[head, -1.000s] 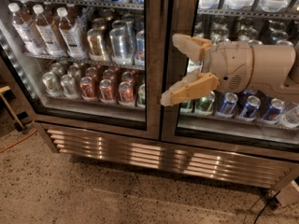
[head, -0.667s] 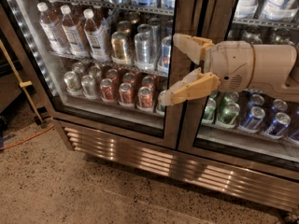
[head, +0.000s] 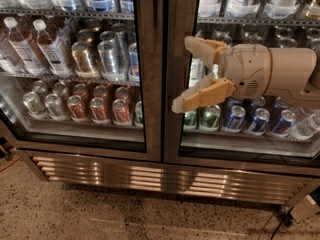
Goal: Open left fridge door
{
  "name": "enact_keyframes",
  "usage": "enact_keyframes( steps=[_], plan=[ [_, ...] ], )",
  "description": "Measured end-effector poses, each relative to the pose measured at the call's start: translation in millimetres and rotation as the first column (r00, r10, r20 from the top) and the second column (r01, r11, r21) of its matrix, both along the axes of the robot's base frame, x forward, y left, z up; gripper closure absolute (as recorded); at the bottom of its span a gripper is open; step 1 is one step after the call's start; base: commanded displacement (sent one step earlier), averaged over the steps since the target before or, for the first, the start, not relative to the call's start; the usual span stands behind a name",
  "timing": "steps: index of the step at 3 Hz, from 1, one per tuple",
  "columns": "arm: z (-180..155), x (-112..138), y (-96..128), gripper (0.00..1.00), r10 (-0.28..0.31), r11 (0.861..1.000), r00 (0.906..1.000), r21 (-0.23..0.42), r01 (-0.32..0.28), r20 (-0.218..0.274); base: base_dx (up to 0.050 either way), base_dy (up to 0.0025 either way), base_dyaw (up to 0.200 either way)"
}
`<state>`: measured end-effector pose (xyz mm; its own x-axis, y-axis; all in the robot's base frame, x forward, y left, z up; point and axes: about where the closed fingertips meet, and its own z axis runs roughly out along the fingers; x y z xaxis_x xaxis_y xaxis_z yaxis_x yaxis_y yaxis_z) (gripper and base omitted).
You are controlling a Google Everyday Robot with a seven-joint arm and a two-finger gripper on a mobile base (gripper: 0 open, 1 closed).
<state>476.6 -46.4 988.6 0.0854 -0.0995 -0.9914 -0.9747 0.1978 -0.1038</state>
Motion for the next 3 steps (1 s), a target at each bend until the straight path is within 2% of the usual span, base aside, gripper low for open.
enact_keyframes(
  steps=[1, 3],
  plan=[
    [7.9, -3.1, 3.0, 0.00, -0.009, 1.000, 0.9998, 0.021, 0.008, 0.017, 0.000, 0.00000, 0.000],
    [6.8, -28.7, 61.2, 0.00, 0.068, 0.998, 0.9969, -0.016, -0.067, 0.041, 0.000, 0.00000, 0.000]
  ],
)
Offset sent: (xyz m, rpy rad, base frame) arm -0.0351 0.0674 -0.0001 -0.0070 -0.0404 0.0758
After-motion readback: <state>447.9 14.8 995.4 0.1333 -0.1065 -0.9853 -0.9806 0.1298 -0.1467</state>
